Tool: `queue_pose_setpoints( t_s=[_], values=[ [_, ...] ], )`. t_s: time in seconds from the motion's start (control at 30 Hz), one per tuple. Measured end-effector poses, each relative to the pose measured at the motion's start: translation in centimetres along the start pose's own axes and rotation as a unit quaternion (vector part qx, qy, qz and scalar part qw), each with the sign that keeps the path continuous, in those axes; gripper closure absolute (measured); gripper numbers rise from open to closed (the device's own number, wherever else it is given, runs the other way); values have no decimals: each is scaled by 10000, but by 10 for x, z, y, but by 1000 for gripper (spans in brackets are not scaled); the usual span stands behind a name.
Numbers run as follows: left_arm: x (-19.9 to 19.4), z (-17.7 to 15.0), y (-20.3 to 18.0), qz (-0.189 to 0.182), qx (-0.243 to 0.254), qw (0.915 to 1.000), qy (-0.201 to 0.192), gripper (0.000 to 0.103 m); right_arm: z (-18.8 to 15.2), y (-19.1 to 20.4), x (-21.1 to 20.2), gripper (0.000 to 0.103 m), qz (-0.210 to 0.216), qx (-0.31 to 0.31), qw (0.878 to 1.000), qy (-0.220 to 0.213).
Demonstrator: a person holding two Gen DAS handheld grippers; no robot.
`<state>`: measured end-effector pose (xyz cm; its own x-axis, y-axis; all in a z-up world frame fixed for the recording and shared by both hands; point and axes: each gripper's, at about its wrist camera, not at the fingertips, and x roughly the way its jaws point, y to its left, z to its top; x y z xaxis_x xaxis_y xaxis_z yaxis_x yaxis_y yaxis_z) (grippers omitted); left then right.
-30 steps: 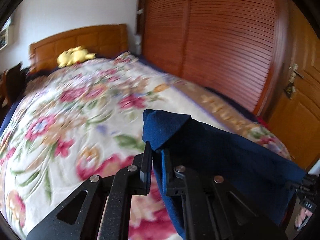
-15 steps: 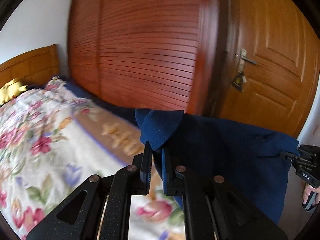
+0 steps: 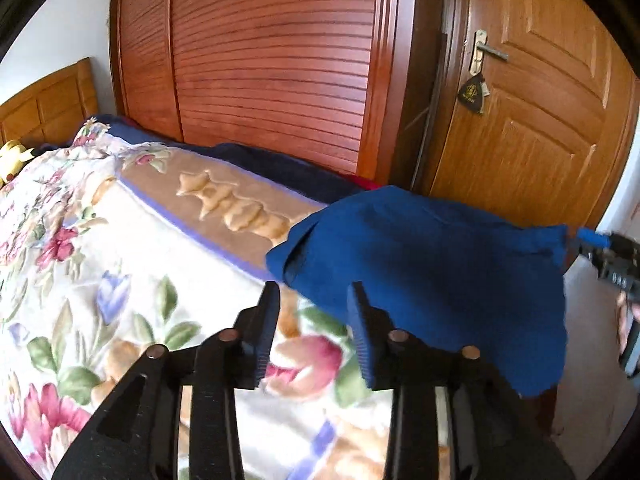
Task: Fold large clothes
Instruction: 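Lift the folded bundle with both tools and carry it toward the bed corner, then lower the bundle onto the bed corner and open both tools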
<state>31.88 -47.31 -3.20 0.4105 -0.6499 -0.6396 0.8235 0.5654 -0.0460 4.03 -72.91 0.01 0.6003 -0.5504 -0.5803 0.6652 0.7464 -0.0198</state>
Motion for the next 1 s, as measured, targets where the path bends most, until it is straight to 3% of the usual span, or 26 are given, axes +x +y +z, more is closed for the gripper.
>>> queue_pose_setpoints(
  t_s=[0.13,0.23,0.33,0.6,0.83,1.0],
  values=[
    [-25,-9,3,-2,-2,9999,-152,39,-3,8,-38,45,144,-78,9990,-412],
    [-53,-15,-1,6,7,9994,-338,28,-7,19,-48,45,478,-129,9974,-519],
    [-73,-23,-2,-29,-77,9990,-435,23,-12,24,-36,45,678,-184,9969,-355],
    [-122,-47,-6,93,-243,9978,-605,21,-36,2,52,45,782,108,9938,783],
    [-156,-61,-19,445,-73,9959,-781,20,-32,-2,51,45,699,121,9951,691],
    [-170,-69,-30,481,-92,9952,-849,20,-34,15,19,44,502,-93,9973,530]
  ],
)
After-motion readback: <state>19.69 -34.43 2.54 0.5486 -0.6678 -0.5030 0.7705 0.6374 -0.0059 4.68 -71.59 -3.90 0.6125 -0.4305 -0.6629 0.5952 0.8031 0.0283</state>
